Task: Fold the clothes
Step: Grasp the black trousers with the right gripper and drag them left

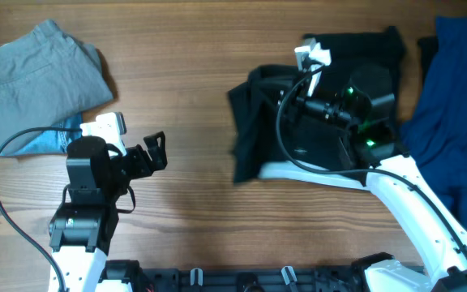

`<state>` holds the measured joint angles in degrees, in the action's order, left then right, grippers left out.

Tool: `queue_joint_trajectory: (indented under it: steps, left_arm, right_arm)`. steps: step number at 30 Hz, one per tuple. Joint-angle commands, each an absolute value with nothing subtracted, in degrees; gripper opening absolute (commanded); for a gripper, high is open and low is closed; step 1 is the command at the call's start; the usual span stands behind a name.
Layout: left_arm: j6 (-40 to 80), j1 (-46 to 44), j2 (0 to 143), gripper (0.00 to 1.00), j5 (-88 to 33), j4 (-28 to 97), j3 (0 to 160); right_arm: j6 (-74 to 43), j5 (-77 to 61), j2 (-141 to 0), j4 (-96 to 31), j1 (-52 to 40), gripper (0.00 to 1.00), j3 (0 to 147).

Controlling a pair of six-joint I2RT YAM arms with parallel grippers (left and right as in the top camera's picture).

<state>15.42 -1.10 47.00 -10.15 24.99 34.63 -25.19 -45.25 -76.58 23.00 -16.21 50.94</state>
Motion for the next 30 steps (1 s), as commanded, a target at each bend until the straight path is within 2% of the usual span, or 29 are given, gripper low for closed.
queue_joint_trajectory:
  steps: [1,3,5,6,7,8,11,15,19,21,24,30]
  left_arm:
    - [15.92,-0.89,46.89,1.0,-10.98,24.77,35.55]
    - [15.92,-0.89,46.89,1.0,-11.09,25.21,35.55]
    - [15.92,-0.89,46.92,1.0,-11.09,25.34,35.55]
    - [15.92,-0.89,46.89,1.0,-11.09,25.34,35.55]
    - [15.92,-0.89,46.89,1.0,-11.09,25.32,35.55]
    - [15.92,-0.89,46.92,1.0,-11.09,25.32,35.55]
    - [15.92,-0.89,46.96,1.0,-11.11,25.34,35.55]
    - [15.97,-0.89,46.94,1.0,-15.33,25.08,35.55]
    - [26.74,-0.89,50.17,1.0,-18.02,24.69,35.53]
    - [32.8,-0.89,54.04,1.0,-18.83,23.83,35.53]
    - [34.15,-0.91,62.87,1.0,-24.43,16.08,35.53]
    - [36.75,-6.0,82.35,0.98,-28.05,-0.62,35.53]
  right_arm:
    - [-30.74,-22.22,-76.36,27.27,-16.12,0.1,52.12]
    - [-31.62,-25.82,-76.53,20.51,-16.21,0.11,52.12]
    - [-31.35,-33.21,-77.73,8.47,-16.56,0.31,52.1]
    - [-30.37,-36.16,-78.7,3.92,-16.82,0.5,52.05]
    - [-25.47,-39.86,-80.77,-1.72,-17.39,0.89,52.03]
    - [-21.91,-40.27,-82.37,-5.19,-17.63,1.0,52.03]
    - [-19.66,-34.65,-85.36,-9.98,-16.99,1.0,52.03]
    - [-19.55,-19.11,-83.4,-16.71,-12.91,1.0,52.07]
    - [-17.63,-7.05,-80.01,-21.23,-6.92,1.0,52.07]
    - [-18.0,-6.55,-80.25,-27.18,-3.53,1.0,52.07]
    - [-18.0,-6.39,-80.29,-34.72,-1.56,1.0,52.03]
    - [-18.0,-6.42,-80.29,-39.72,-1.52,1.0,52.01]
